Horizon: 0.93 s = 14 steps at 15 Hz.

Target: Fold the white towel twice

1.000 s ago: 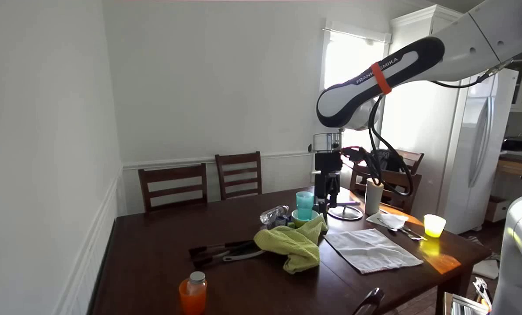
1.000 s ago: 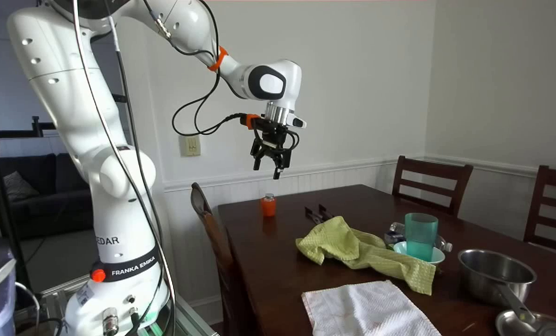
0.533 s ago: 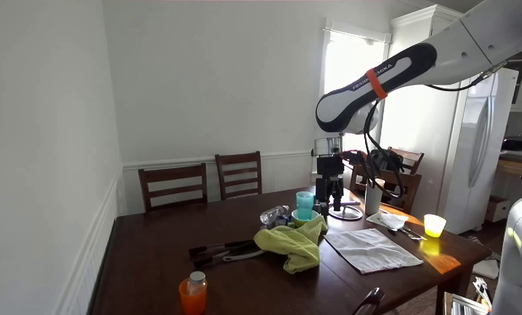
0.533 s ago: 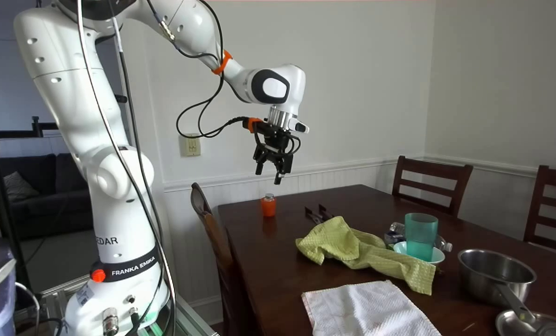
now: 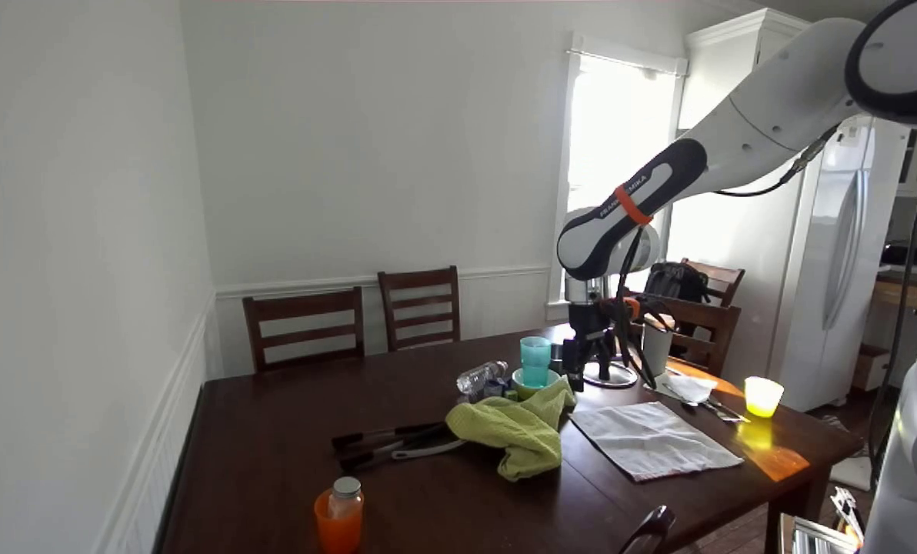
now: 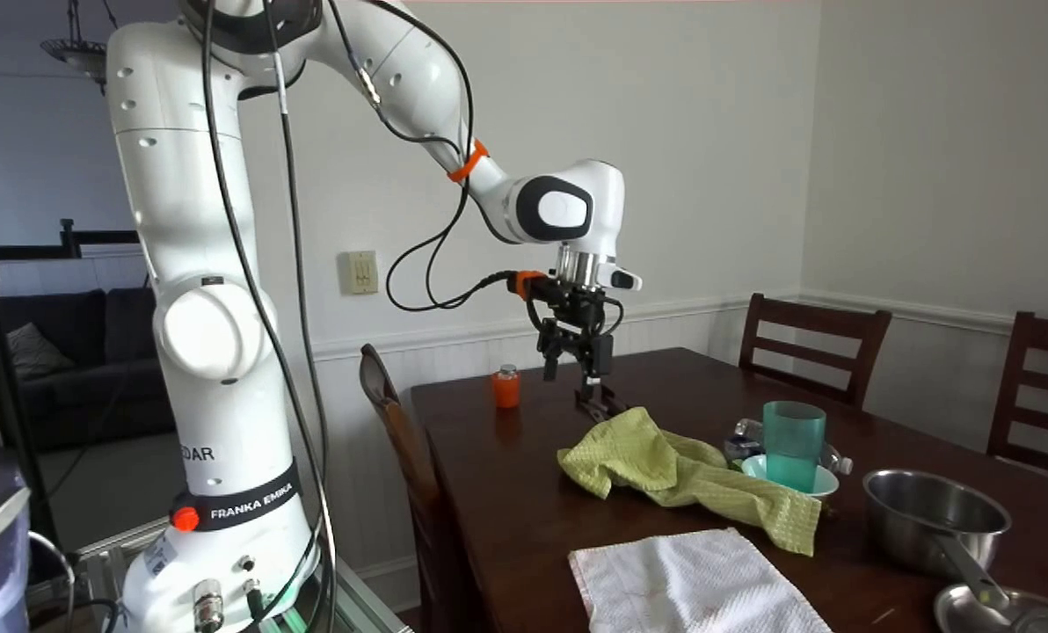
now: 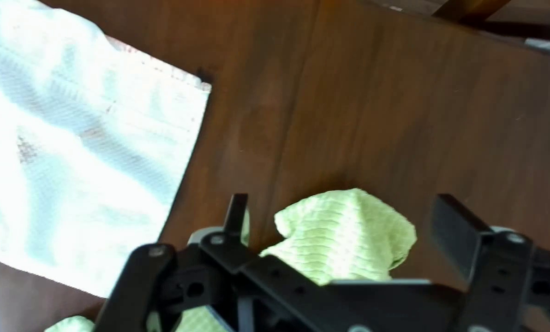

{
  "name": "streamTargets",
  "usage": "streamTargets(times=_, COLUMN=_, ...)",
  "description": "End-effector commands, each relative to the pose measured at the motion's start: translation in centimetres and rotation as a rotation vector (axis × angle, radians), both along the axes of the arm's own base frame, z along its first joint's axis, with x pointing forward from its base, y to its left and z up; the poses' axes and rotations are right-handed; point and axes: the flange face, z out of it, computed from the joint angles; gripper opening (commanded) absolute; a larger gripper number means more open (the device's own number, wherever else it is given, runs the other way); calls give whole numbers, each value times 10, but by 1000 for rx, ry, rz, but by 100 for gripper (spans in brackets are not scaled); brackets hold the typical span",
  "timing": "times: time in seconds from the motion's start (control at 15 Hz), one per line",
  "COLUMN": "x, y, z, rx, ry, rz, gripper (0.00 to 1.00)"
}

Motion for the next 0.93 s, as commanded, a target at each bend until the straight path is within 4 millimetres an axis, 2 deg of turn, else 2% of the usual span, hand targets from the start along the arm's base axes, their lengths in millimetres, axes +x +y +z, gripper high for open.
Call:
streamTargets(times=0.0, x=2, y=-51, z=-23, rx=-80, ry=2, rz=-118, gripper=100)
streamTargets(times=0.07, x=-2, y=-28, z=-14, rx=-38, ry=-2, rz=-65, gripper=100)
streamTargets(times=0.13, x=-3, y=-39, z=-20, rx=-49, ry=0, rz=-89, gripper=100)
streamTargets(times=0.27, x=-3, y=-50, z=-27, rx=-54, ry=6, rz=-107, gripper=100)
streamTargets(times=0.53, x=0, y=-48, z=-26, rx=-58, ry=3, rz=-109, gripper=100)
streamTargets(times=0.87, x=-3, y=-93, z=-53, rx=-144, ry=28, rz=-390, gripper=100)
